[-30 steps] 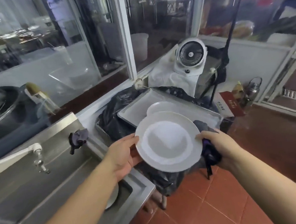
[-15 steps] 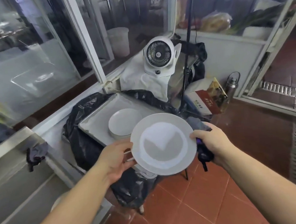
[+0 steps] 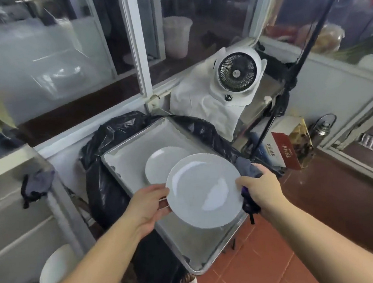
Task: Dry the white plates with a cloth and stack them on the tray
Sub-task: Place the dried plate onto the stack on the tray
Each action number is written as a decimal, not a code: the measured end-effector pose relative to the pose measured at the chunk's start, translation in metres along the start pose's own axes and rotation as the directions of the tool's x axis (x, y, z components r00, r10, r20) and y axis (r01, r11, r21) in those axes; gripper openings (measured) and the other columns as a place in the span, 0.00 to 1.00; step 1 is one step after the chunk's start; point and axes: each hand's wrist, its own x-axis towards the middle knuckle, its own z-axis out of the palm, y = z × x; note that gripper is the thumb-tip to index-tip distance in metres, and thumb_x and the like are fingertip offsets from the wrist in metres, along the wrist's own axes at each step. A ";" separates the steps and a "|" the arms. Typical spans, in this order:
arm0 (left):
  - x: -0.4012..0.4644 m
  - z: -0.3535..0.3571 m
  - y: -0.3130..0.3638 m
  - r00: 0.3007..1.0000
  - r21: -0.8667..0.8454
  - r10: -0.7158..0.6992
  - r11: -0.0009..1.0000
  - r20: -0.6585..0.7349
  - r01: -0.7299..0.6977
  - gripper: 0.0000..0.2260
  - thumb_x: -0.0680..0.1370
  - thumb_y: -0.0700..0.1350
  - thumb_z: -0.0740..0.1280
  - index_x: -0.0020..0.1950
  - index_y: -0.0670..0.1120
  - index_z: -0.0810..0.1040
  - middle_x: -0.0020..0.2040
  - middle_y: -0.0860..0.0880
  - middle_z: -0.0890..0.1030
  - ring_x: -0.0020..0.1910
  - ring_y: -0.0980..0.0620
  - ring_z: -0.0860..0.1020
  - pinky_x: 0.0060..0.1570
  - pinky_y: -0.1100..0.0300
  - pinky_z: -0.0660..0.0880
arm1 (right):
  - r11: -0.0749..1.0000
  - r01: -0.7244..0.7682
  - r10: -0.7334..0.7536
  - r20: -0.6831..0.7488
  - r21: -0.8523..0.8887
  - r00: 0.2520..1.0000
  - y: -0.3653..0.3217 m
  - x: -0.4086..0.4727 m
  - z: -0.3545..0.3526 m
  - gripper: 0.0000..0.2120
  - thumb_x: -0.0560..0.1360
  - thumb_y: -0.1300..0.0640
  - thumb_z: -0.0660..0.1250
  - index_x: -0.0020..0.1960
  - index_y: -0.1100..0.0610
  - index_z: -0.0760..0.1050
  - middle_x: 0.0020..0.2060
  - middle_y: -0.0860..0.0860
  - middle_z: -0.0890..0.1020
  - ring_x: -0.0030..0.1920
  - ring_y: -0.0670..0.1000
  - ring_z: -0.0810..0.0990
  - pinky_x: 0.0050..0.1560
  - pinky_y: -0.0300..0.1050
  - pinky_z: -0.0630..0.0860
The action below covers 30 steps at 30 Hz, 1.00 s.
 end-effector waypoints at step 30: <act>0.151 -0.018 -0.012 0.806 0.015 -0.126 0.986 -0.578 0.165 0.07 0.79 0.36 0.71 0.55 0.43 0.84 0.53 0.43 0.86 0.51 0.44 0.86 0.50 0.50 0.86 | 0.854 0.254 -0.045 0.421 -0.454 0.906 -0.007 0.255 0.137 0.29 0.73 0.62 0.74 0.72 0.49 0.74 0.28 0.39 0.83 0.23 0.41 0.79 0.21 0.32 0.70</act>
